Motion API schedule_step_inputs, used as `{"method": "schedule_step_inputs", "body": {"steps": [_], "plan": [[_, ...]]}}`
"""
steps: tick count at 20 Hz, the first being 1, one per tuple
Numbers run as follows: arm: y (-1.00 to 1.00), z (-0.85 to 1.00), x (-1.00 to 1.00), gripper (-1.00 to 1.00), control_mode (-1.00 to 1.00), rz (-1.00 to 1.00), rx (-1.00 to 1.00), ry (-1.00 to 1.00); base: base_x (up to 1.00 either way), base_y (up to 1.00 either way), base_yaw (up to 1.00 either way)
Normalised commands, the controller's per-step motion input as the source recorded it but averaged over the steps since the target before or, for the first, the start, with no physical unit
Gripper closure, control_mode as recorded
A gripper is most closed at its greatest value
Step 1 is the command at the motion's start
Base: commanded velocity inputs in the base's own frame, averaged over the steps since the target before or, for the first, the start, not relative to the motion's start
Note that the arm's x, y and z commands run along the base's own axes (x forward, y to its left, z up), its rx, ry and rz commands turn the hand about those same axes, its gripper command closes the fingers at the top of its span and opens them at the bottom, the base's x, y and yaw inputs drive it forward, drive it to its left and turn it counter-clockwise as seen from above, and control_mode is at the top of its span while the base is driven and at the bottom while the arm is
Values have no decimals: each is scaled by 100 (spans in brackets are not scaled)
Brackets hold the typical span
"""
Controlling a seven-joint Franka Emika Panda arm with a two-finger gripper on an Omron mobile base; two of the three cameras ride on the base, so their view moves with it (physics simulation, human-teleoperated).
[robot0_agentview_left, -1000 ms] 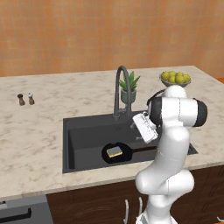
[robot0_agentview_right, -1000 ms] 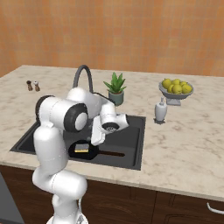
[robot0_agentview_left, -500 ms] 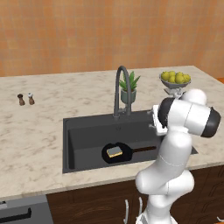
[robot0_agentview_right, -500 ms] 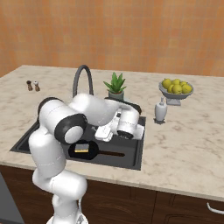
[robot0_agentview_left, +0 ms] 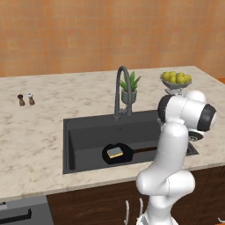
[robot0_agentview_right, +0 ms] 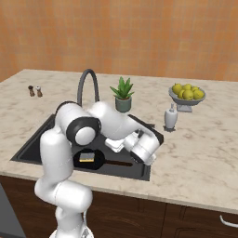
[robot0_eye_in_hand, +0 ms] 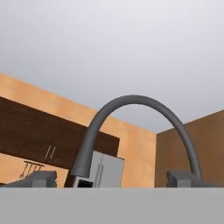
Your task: Pick the pan and sponge and place them into the sink. Then turn on the water.
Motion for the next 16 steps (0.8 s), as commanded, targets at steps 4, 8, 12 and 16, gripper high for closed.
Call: {"method": "schedule_step_inputs", "body": {"steps": [4, 8, 12, 16], "plan": [[-11, 0, 28, -100, -100, -15, -1, 7, 0, 0, 0], [-14, 2, 8, -100, -100, -24, -4, 5, 0, 0, 0], [-1, 0, 0, -100, -100, -32, -1, 13, 0, 0, 0], [10, 13, 7, -100, -100, -43, -15, 34, 0, 0, 0]]}}
